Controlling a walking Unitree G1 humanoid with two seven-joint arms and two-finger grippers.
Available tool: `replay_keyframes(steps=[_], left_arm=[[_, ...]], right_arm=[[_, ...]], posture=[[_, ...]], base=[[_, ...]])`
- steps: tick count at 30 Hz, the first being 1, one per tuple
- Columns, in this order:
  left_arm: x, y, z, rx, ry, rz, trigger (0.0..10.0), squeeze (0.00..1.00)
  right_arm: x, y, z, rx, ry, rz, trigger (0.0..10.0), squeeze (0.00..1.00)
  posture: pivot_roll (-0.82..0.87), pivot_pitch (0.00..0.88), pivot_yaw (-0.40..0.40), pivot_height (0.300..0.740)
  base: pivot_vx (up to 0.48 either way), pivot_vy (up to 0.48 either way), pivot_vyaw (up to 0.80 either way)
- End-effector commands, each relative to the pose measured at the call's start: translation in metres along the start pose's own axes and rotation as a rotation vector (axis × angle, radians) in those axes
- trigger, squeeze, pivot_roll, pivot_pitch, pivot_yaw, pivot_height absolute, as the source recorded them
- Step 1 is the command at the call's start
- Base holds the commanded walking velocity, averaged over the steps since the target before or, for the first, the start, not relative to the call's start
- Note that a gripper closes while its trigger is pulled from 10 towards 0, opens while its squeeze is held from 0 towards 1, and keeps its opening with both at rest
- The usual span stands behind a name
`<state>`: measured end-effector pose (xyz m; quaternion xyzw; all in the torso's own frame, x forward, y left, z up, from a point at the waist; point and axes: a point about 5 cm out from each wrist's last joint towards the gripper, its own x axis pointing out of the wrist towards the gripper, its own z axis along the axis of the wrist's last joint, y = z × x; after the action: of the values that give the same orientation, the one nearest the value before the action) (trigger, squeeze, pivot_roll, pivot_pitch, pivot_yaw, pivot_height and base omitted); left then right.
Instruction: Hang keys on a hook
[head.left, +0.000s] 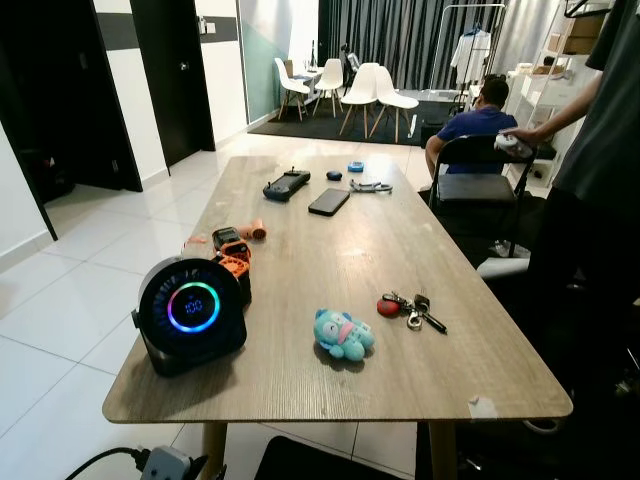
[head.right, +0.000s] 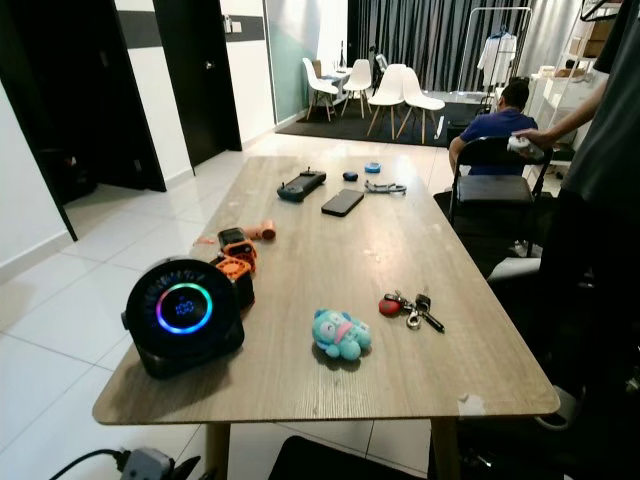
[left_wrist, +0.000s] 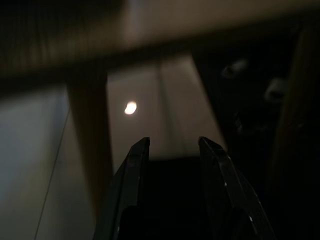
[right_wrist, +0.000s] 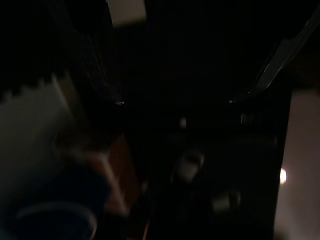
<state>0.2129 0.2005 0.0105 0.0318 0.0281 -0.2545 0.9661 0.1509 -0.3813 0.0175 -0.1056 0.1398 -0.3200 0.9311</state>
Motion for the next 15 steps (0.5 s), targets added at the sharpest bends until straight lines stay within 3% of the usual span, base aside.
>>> replay_keyframes(steps=[1, 6, 10, 15], left_arm=[[-0.004, 0.005, 0.003, 0.013, 0.0, -0.025, 10.0, 0.0], [-0.003, -0.002, 0.012, 0.033, -0.021, -0.182, 10.0, 0.0], [-0.002, -0.005, 0.019, 0.032, -0.037, -0.245, 10.0, 0.0], [0.006, -0.011, 0.04, 0.017, -0.097, -0.342, 10.0, 0.0]], right_arm=[[0.003, -0.005, 0.008, 0.02, -0.046, -0.021, 10.0, 0.0], [0.013, -0.005, 0.031, 0.06, -0.153, 0.009, 10.0, 0.0], [0.016, 0.0, 0.039, 0.092, -0.197, 0.033, 10.0, 0.0], [0.017, 0.018, 0.05, 0.12, -0.259, 0.133, 10.0, 0.0]], posture=[[0.01, 0.082, 0.021, 0.74], [0.01, 0.089, 0.018, 0.74], [0.01, 0.091, 0.017, 0.74], [0.01, 0.096, 0.017, 0.74]], base=[[0.0, 0.0, 0.0], [0.0, 0.0, 0.0], [0.0, 0.0, 0.0], [0.0, 0.0, 0.0]])
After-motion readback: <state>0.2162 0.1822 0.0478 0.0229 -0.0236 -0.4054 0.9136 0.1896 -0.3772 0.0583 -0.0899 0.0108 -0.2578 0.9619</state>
